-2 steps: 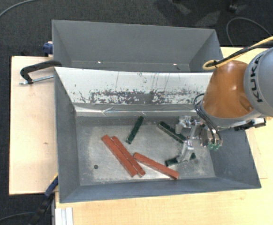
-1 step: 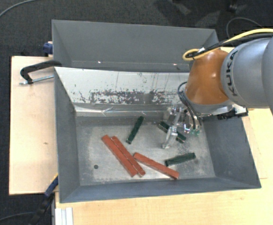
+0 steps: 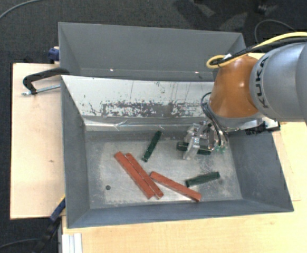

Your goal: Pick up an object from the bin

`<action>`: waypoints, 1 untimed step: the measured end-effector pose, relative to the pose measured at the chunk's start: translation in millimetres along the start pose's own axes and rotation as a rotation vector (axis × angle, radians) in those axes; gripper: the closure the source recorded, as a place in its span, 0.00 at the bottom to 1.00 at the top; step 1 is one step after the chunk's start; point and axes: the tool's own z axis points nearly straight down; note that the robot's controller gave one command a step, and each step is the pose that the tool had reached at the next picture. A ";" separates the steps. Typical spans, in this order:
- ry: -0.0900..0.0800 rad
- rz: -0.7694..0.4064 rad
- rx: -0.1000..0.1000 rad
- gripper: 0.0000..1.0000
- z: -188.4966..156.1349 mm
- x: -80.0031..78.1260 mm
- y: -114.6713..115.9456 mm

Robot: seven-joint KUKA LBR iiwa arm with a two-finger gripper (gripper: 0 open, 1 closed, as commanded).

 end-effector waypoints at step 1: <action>-0.008 -0.043 -0.001 1.00 -97.5 19.5 3.2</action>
Offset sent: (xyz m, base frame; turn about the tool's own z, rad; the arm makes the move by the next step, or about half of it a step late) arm -0.0217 0.0067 0.0914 -0.0434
